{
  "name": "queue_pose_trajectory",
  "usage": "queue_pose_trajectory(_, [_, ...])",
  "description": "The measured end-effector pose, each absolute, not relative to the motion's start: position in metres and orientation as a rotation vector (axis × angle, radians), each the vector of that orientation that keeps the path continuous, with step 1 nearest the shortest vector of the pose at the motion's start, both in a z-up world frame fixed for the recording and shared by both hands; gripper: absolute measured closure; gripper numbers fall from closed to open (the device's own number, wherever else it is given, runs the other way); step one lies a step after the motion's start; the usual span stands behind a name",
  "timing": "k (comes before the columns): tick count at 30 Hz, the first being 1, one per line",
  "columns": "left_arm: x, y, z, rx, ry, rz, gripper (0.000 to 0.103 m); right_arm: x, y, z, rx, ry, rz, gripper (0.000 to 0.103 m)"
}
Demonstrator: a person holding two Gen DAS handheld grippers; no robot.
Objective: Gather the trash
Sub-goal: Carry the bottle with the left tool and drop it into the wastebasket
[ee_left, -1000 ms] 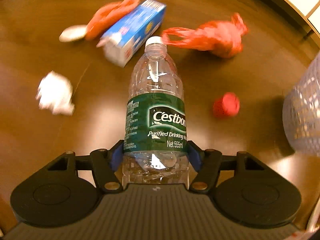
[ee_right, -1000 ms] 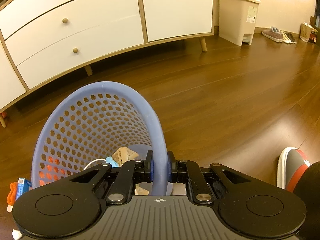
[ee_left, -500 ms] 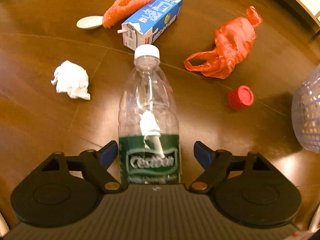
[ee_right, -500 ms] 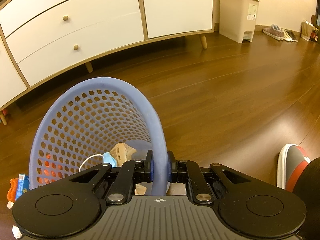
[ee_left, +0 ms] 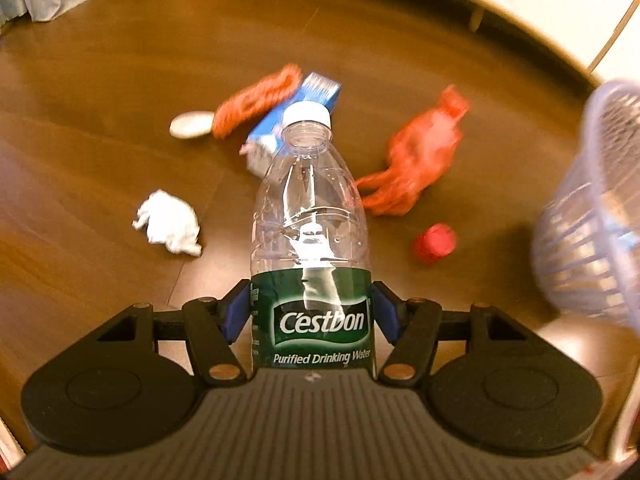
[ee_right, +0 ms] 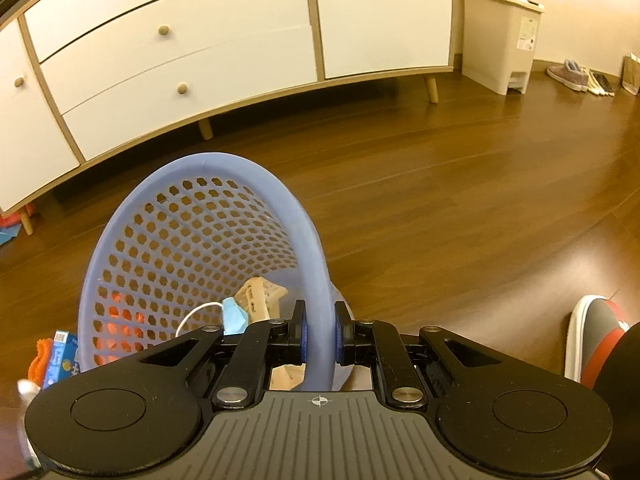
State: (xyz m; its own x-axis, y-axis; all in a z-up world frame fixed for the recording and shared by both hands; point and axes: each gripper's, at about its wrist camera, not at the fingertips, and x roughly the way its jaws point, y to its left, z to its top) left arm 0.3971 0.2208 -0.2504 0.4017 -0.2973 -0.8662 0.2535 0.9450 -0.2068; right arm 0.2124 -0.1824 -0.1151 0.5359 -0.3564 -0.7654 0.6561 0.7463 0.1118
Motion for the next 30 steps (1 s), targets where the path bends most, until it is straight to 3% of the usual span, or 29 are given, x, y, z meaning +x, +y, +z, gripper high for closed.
queue_pose_trajectory(15, [0.370, 0.139, -0.136, -0.110, 0.903, -0.707, 0.044, 0.208, -0.183, -0.119, 0.412, 0.799, -0.603, 0.094])
queue_pose_trajectory(30, [0.374, 0.029, -0.148, -0.027, 1.080, -1.001, 0.043, 0.208, -0.182, -0.121, 0.434, 0.786, -0.619, 0.094])
